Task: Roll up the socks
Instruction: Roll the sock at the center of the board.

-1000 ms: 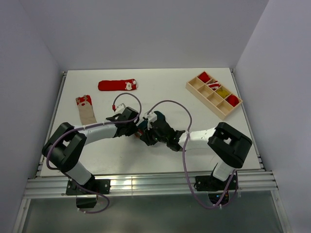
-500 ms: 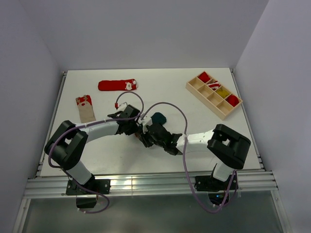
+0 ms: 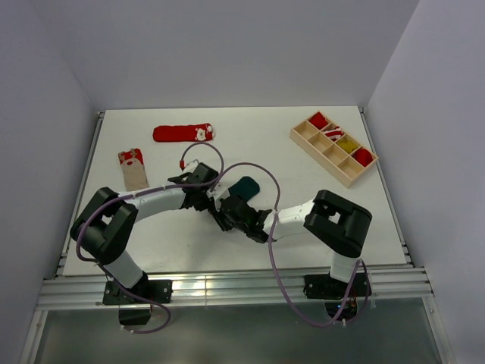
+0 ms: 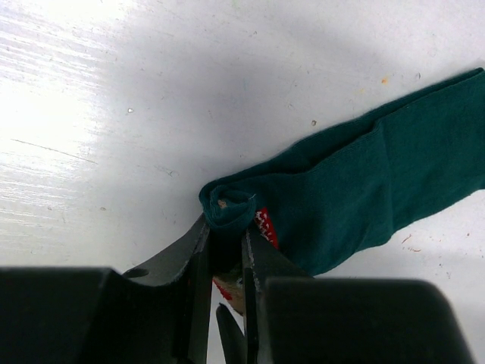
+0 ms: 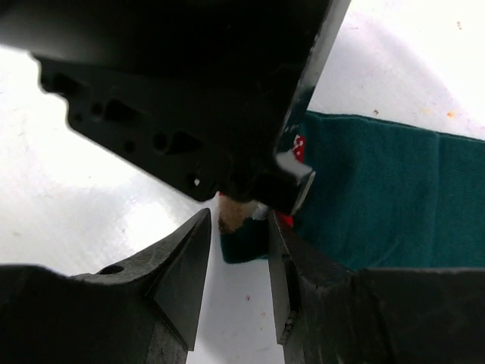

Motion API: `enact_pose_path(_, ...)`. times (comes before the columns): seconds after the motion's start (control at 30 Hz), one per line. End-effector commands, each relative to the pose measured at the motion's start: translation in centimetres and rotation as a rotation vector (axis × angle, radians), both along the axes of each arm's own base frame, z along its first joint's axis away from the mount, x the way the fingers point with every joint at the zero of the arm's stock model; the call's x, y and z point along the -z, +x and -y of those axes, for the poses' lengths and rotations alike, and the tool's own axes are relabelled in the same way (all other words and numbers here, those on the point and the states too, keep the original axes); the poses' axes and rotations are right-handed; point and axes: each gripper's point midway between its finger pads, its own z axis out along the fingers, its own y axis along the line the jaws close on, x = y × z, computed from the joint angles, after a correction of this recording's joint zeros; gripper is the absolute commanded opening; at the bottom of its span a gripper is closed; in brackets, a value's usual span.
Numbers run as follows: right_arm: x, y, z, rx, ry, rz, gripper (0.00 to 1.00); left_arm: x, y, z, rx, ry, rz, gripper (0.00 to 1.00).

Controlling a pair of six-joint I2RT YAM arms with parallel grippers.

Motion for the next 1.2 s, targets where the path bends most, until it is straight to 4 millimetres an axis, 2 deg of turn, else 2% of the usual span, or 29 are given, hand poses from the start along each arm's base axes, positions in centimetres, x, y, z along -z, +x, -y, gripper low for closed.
enact_pose_path(0.0,0.2,1.0,-0.4,0.028,-0.033,0.034,0.43,-0.2,-0.1,0.6,0.039,-0.002,-0.012,0.0)
enact_pose_path(0.1,1.3,1.1,0.1,0.046,-0.074,0.023,0.42,-0.2,-0.1,0.7,0.043,-0.005,-0.015,0.0)
enact_pose_path(0.17,1.8,1.0,0.4,0.052,-0.082,0.016,0.37,-0.3,-0.1,0.7,0.04,-0.008,-0.012,0.0)
enact_pose_path(0.2,2.1,0.9,0.6,0.051,-0.093,0.008,0.32,-0.3,-0.2,0.7,0.041,-0.007,-0.012,0.0)
enact_pose_path(0.23,2.1,0.9,0.6,0.054,-0.096,0.004,0.18,-0.5,-0.1,0.7,0.041,-0.012,-0.005,0.0)
enact_pose_path(0.33,2.7,0.6,0.9,0.056,-0.11,-0.018,0.0,-0.9,0.2,0.9,0.037,-0.031,0.014,0.02)
enact_pose_path(0.4,2.9,0.2,0.8,0.04,-0.09,-0.061,0.0,-1.2,0.3,0.7,0.024,-0.036,0.033,0.09)
enact_pose_path(0.57,3.6,-0.4,0.9,0.004,-0.049,-0.211,0.0,-3.2,1.2,-0.1,-0.025,-0.067,0.104,0.25)
enact_pose_path(0.67,3.5,-0.1,1.3,0.012,-0.021,-0.257,0.0,-4.1,1.5,-0.9,-0.06,-0.086,0.138,0.36)
enact_pose_path(0.73,3.6,0.0,1.4,0.005,-0.011,-0.288,0.0,-5.0,1.7,-0.9,-0.069,-0.114,0.165,0.39)
enact_pose_path(0.9,3.6,0.0,1.5,-0.001,0.028,-0.337,0.0,-5.5,1.9,-1.4,-0.089,-0.147,0.179,0.54)
enact_pose_path(1.03,2.6,-0.3,1.1,-0.045,0.125,-0.442,0.0,-6.0,1.7,-1.8,-0.108,-0.172,0.21,0.65)
enact_pose_path(1.07,2.4,-0.3,1.0,-0.043,0.154,-0.473,0.0,-5.6,1.3,-2.1,-0.117,-0.173,0.207,0.69)
enact_pose_path(1.13,2.0,-0.3,0.9,-0.056,0.206,-0.519,0.0,-6.2,1.3,-2.1,-0.128,-0.202,0.236,0.73)
enact_pose_path(1.17,1.6,-0.2,1.1,-0.055,0.25,-0.572,0.0,-5.5,0.8,-2.5,-0.135,-0.204,0.227,0.75)
